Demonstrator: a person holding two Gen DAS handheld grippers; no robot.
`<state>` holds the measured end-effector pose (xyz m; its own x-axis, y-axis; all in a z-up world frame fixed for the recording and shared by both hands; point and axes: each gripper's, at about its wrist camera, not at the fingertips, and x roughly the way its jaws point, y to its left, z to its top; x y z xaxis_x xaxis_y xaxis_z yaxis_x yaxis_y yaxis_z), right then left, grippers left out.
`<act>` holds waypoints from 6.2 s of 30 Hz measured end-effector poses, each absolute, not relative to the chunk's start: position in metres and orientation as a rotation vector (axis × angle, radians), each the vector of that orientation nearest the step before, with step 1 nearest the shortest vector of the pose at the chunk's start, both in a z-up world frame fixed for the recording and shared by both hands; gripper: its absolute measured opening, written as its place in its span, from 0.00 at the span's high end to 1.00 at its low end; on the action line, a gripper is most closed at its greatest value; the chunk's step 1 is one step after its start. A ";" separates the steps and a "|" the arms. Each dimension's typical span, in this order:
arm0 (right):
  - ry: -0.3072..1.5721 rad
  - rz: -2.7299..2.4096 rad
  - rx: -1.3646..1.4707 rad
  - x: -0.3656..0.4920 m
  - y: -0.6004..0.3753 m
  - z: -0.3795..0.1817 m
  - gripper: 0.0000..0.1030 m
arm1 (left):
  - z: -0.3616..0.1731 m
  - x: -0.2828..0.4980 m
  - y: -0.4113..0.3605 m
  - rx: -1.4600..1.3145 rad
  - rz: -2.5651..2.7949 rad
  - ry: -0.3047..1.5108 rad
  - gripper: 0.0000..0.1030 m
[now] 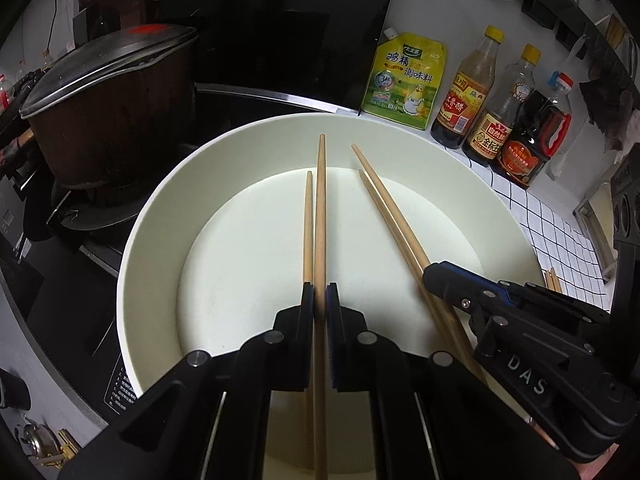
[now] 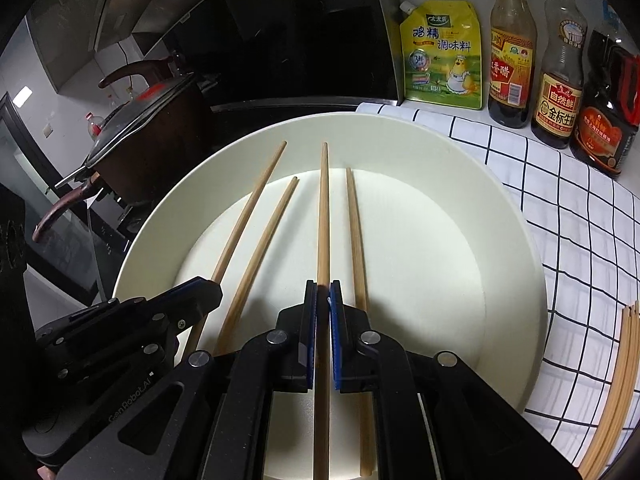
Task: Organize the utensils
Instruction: 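Carry both chopsticks into the white bowl and open both tools, then move both open tools back to the chopstick pile, then lower the left tool onto a chopstick while the right tool grasps another, then carry both chopsticks over the white bowl and open both tools to drop them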
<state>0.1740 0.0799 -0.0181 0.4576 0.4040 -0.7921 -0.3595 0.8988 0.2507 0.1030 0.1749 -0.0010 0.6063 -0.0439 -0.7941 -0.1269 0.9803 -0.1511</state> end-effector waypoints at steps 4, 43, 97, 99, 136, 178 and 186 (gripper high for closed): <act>0.991 0.467 0.052 0.173 0.078 -0.017 0.94 | -0.004 0.103 0.177 -0.206 0.058 0.930 0.93; 0.772 0.278 0.130 0.079 -0.027 0.044 0.81 | 0.044 0.054 0.147 -0.206 -0.020 0.810 0.55; 0.981 0.011 0.159 0.058 -0.207 -0.053 0.71 | -0.010 0.059 -0.069 0.012 -0.263 0.949 0.37; 0.995 0.011 0.154 0.060 -0.207 -0.057 0.71 | -0.013 0.060 -0.069 0.011 -0.262 0.956 0.36; 0.973 -0.062 0.117 0.055 -0.244 -0.062 0.71 | -0.058 0.073 -0.114 0.109 -0.237 1.018 0.27; 0.845 0.061 0.226 0.039 -0.205 -0.007 0.94 | 0.005 0.056 -0.071 0.003 -0.302 0.922 0.93; 0.778 0.212 0.200 0.058 -0.130 0.038 0.94 | 0.046 0.053 0.005 -0.064 -0.228 0.843 0.93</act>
